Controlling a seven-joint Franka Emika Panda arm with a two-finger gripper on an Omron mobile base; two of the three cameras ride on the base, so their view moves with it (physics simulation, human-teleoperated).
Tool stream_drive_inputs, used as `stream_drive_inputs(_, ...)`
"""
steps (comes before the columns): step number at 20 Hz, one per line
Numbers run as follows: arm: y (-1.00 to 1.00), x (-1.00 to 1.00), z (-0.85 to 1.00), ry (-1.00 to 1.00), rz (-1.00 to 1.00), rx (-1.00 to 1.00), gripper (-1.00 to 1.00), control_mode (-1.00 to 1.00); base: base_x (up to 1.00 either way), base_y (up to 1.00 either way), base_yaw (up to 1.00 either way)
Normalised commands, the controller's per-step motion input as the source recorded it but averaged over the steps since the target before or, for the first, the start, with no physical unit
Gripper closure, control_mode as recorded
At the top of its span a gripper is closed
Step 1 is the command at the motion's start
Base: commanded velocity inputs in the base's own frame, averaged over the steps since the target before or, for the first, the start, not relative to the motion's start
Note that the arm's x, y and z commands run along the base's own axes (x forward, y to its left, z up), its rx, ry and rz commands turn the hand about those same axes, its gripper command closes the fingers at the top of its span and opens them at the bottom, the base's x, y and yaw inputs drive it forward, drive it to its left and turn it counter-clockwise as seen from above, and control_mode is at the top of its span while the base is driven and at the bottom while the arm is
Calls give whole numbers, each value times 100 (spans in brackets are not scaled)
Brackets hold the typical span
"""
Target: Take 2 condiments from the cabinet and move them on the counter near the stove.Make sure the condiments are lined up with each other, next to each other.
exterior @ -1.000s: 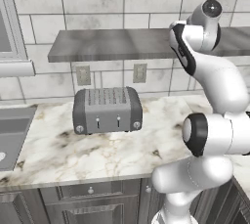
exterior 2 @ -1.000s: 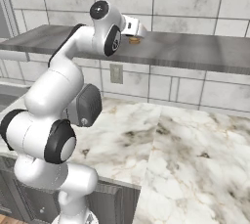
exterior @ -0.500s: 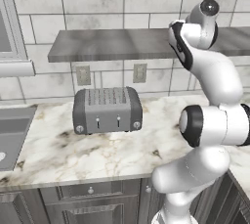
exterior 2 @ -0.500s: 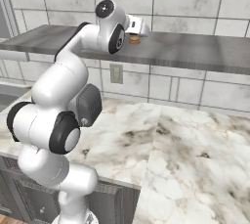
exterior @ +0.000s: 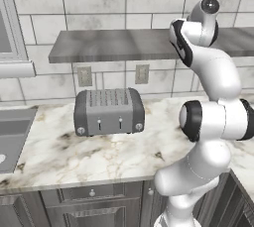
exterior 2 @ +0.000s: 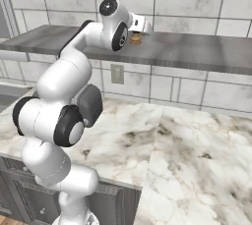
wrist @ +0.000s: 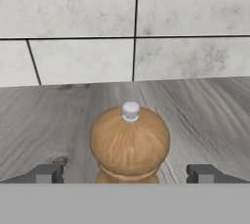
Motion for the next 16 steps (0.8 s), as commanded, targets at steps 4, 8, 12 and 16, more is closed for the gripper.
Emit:
stream_drive_inputs(4, -2, 14, -1, 0, 0, 0, -100, -100, 0, 0, 0)
stream_drive_inputs(8, 0, 14, -5, 0, 0, 0, -100, -100, 0, 0, 0)
stream_drive_inputs(12, -2, 16, -8, 0, 0, 0, -100, -100, 0, 0, 0)
stream_drive_inputs(16, -3, 17, -3, 0, 0, 0, -100, -100, 0, 0, 0)
